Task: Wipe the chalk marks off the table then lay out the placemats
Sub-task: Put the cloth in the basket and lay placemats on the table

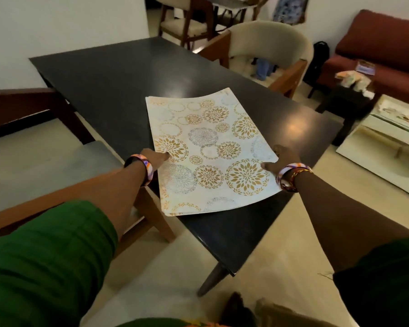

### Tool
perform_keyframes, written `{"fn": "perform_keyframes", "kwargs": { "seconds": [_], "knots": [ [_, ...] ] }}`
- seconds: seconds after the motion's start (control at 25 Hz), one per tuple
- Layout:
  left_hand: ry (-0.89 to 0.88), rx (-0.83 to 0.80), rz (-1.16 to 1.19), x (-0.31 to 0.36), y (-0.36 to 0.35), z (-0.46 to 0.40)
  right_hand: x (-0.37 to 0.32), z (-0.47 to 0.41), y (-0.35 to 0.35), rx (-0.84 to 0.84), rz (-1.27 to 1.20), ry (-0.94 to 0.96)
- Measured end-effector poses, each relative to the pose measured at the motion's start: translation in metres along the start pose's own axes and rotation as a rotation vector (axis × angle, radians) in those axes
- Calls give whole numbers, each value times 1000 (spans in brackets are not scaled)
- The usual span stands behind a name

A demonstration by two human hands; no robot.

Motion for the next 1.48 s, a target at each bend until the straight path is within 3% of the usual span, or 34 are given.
{"fn": "perform_keyframes", "kwargs": {
  "seconds": [0.12,0.36,0.56,0.92,1.48],
  "knots": [
    [38,121,-15,9,0,-12,-3,-56,-4,-76,11,90],
    [183,510,67,41,-50,-12,1,-173,-3,-242,26,334],
    [183,782,-2,49,-74,3,9,-224,-4,-307,271,478],
    [354,847,-325,60,-75,-15,-17,-267,-20,-296,431,676],
    [497,893,-360,61,-56,-46,-52,-321,-55,-278,371,799]
  ]
}}
Point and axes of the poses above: each hand's wrist, its own z-axis away from the middle knuckle, its own y-axis out of the back of the hand, x = y × z, the point moved 3 cm from there along -z, towards the middle knuckle, and after that the axes turned 5 degrees about -z, right-handed, at the moved point
